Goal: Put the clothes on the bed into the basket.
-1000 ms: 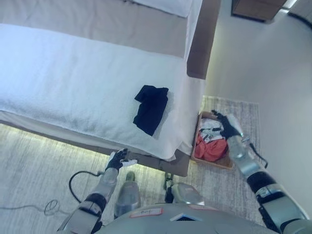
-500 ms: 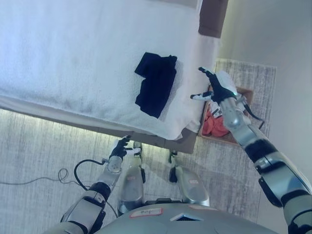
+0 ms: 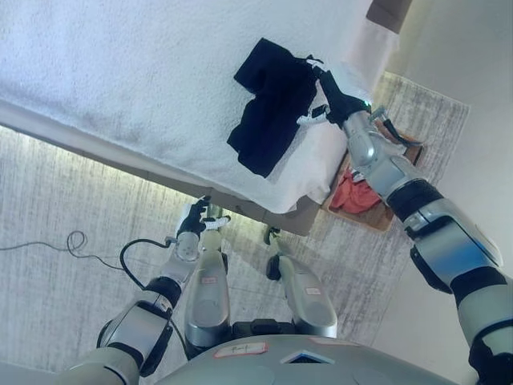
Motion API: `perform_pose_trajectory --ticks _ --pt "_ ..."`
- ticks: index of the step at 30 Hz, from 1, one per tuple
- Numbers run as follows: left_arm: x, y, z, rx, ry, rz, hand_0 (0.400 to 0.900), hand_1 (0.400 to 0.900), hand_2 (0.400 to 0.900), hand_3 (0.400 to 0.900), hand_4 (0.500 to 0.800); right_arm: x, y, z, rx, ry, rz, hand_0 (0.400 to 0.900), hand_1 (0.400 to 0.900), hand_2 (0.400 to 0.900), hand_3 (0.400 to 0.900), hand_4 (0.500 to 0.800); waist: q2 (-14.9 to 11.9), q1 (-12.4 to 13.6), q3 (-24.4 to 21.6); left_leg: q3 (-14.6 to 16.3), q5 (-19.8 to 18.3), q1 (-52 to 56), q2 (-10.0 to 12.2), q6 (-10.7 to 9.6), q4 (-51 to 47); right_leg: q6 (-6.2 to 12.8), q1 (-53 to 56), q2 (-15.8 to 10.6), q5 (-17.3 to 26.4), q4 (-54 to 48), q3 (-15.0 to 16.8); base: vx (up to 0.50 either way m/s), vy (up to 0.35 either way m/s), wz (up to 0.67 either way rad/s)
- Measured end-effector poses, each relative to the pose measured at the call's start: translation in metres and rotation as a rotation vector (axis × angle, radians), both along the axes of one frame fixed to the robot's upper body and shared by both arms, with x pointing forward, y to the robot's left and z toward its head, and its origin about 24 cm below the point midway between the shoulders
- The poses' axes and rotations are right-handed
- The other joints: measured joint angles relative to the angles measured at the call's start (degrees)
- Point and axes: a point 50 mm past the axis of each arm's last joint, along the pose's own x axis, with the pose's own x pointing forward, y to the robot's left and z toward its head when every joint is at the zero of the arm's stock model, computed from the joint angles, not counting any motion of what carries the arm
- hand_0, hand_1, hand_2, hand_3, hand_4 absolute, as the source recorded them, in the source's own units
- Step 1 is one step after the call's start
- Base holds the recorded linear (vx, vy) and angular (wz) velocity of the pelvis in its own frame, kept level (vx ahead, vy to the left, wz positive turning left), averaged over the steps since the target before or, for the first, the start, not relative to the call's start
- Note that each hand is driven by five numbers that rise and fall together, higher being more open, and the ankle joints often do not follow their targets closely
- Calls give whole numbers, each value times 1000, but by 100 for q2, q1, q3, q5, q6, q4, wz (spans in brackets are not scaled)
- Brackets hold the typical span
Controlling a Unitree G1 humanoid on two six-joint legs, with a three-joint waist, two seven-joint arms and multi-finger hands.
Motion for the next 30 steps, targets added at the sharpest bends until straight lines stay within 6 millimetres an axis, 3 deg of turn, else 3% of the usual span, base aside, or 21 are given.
perform_pose_trajectory --ticks 6,11,12,13,14,21,30 --pt "9 2 7 -2 -26 14 900 900 900 900 800 14 15 5 17 38 -49 900 900 900 900 800 -101 89 119 -115 5 -237 3 -11 117 1 -127 20 -2 0 -92 -26 -9 13" --pt "15 0 10 16 -32 -10 900 900 900 900 800 23 29 21 23 37 -63 900 900 900 900 800 -137 134 168 -306 77 -433 21 -105 129 0 -239 56 -1 0 -241 -10 -16 13" --pt "15 0 10 17 -30 -10 900 900 900 900 800 23 30 23 28 40 -66 610 610 610 610 626 -137 137 168 -327 80 -442 21 -109 129 0 -236 57 -1 0 -267 -6 -14 10" --pt "15 0 10 17 -29 -8 900 900 900 900 800 24 30 24 26 42 -69 531 531 531 531 579 -138 138 168 -342 81 -449 20 -111 129 0 -236 57 -1 0 -280 -3 -16 9" --pt "15 0 9 23 -21 -9 900 900 900 900 800 26 30 24 24 55 -87 400 400 400 400 500 -138 144 168 -349 84 -452 20 -110 130 0 -234 59 -1 0 -287 4 -18 10" --pt "20 -1 11 23 -15 -11 900 900 900 900 800 31 30 38 51 45 -140 400 400 400 400 500 -138 284 168 -389 95 -452 35 -114 130 0 -216 80 -1 1 -323 13 -7 7" --pt "21 -1 11 30 -9 -10 900 900 900 900 800 30 36 32 90 74 -138 400 400 400 400 500 -131 316 165 -608 140 -459 27 -181 130 -1 -124 94 -2 0 -455 2 11 12"
